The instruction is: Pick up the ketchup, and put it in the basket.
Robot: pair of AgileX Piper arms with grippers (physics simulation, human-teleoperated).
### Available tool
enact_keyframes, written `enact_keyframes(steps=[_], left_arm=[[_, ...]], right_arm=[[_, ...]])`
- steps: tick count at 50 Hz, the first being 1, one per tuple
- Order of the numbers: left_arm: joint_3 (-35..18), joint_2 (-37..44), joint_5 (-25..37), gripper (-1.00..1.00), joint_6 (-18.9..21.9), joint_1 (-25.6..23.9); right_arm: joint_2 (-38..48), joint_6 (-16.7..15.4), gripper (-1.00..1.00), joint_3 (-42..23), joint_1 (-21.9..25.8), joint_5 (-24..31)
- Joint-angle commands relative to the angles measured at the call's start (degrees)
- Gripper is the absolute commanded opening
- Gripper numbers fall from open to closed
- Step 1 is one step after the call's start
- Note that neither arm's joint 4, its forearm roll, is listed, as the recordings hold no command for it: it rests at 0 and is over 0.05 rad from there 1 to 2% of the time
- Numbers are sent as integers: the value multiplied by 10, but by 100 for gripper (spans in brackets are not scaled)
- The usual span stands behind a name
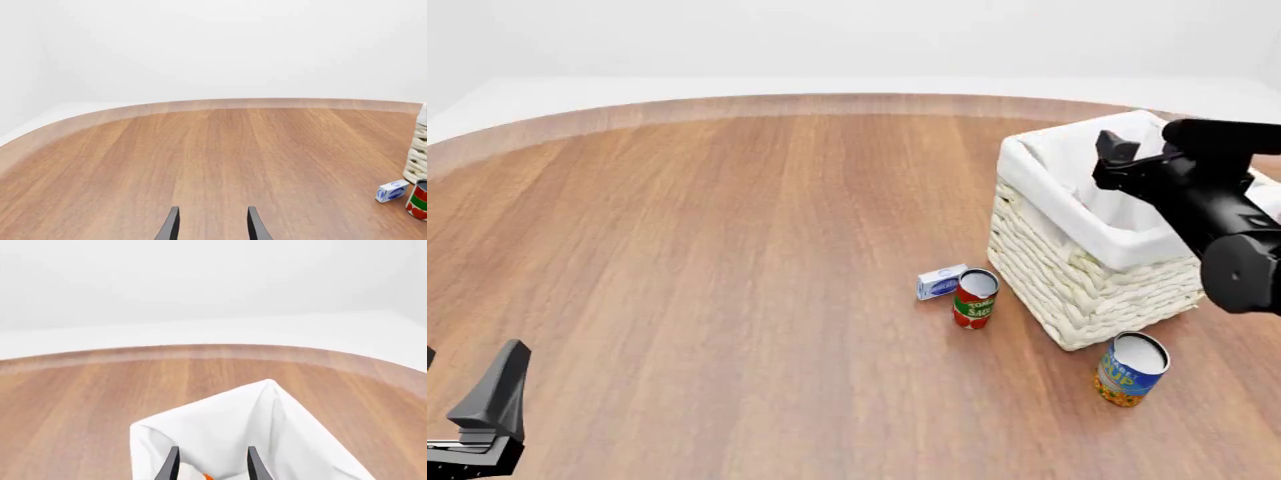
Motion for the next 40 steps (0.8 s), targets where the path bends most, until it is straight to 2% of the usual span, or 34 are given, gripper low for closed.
enact_keyframes(steps=[1, 19, 40], left_arm=[[0, 0, 0, 100, 0, 0], [0, 0, 0, 100, 0, 0], [0, 0, 0, 100, 0, 0]], right_arm=[[-24, -4, 100, 12, 9, -7], [-69, -21, 100, 41, 37, -23], [-95, -16, 100, 68, 72, -39]])
